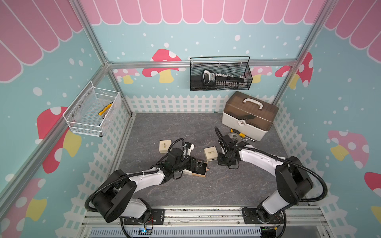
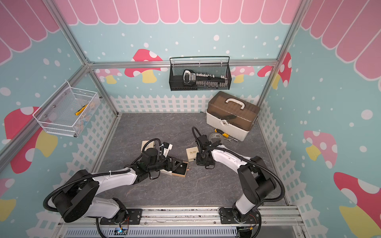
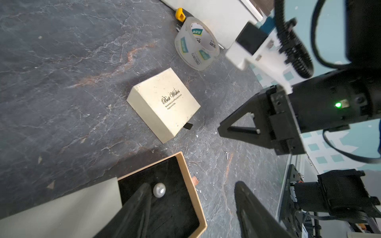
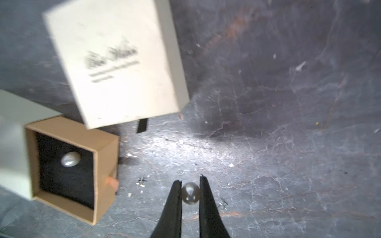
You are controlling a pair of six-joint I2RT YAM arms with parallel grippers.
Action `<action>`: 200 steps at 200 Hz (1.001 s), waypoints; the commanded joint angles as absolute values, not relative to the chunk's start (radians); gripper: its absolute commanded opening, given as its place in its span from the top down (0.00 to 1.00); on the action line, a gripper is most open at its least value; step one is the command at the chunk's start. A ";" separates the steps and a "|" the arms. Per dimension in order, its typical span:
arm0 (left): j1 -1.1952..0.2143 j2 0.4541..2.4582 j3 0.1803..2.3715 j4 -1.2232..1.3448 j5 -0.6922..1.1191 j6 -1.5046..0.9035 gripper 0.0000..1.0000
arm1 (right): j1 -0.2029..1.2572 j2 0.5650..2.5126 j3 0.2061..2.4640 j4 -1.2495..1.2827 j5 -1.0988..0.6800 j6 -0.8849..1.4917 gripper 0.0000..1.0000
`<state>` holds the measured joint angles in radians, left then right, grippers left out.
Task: Place the earrings into the drawer-style jewelry box
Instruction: Pick up the earring from the center of the board, then insert the earring into the inner lining.
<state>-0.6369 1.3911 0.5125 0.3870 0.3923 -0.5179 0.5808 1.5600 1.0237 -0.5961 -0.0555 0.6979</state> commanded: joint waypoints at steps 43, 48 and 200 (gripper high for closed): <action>-0.631 1.282 0.424 0.345 0.374 -0.658 0.33 | 0.708 1.499 1.037 -0.456 0.033 0.408 0.96; -0.629 1.277 0.418 0.346 0.373 -0.667 0.33 | 0.719 1.498 1.038 -0.446 0.040 0.393 0.97; -0.623 1.220 0.327 0.471 0.332 -0.816 0.33 | 0.787 1.362 0.664 0.331 -0.108 0.135 1.00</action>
<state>-0.6289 1.2430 0.3328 0.4496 0.3546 -0.7982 0.7784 1.3865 0.7685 0.1024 -0.0257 0.2855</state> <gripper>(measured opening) 0.667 0.093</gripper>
